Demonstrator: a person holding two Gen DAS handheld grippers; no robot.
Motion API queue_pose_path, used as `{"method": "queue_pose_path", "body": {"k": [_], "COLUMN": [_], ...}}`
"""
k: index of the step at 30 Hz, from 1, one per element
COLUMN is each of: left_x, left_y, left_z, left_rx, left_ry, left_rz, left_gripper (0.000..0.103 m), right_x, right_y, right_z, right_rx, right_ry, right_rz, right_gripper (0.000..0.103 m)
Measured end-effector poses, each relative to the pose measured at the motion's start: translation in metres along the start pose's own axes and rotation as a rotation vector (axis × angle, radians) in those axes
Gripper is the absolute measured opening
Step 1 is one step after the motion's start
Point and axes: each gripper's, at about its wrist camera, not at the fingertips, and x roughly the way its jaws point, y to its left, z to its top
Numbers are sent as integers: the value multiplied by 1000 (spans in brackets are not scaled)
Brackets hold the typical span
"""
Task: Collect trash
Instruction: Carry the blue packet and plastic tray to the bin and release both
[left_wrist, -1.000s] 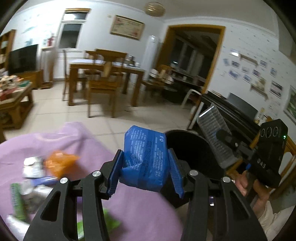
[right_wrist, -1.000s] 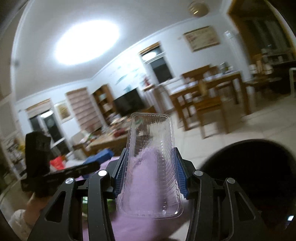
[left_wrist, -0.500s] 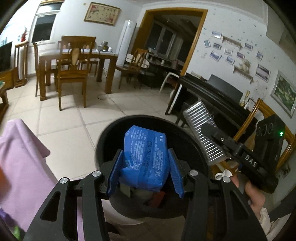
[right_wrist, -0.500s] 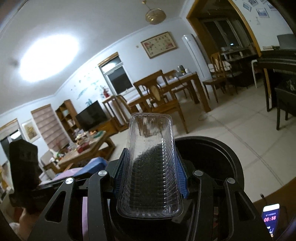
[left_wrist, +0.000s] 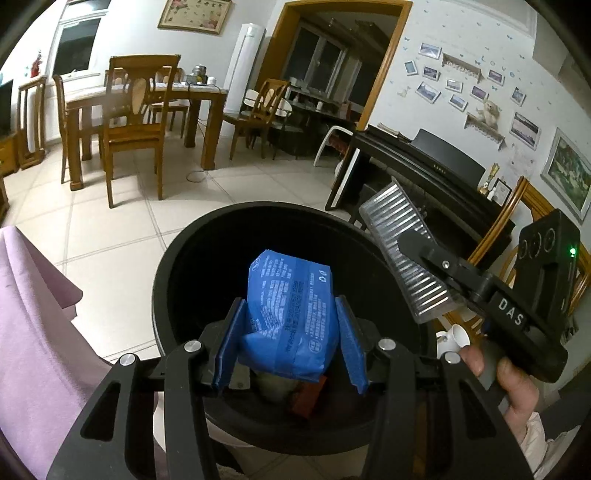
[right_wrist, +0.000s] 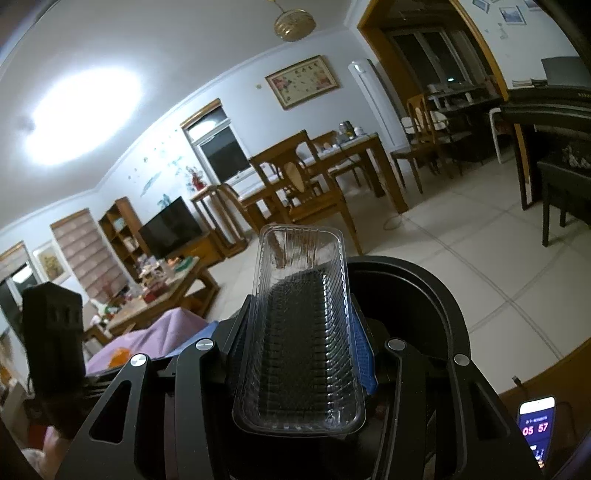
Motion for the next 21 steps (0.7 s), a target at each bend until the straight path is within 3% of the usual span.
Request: {"method": "queue_pose_path", "body": {"k": [2, 4, 6, 7, 15, 21], "left_x": [0, 2, -5, -9, -56, -109], "left_y": [-2, -5, -4, -3, 11, 30], "left_z": [1, 1, 2, 2, -6, -31], "left_rx": [6, 11, 7, 4, -9, -43], "left_ry": [14, 20, 3, -11, -54, -78], "left_rz": [-7, -1, 16, 22, 45, 99], "left_gripper": [50, 54, 84, 87, 88, 88], "right_x": [-2, -9, -14, -16, -20, -4], "right_y": [2, 6, 10, 10, 38, 96], "right_z": [0, 0, 1, 2, 3, -6], "right_rx": [8, 18, 20, 17, -31, -128], "right_ry": [-5, -15, -31, -34, -27, 48], "right_rz": [-5, -7, -8, -11, 12, 104], "right_gripper": [52, 67, 75, 78, 81, 81]}}
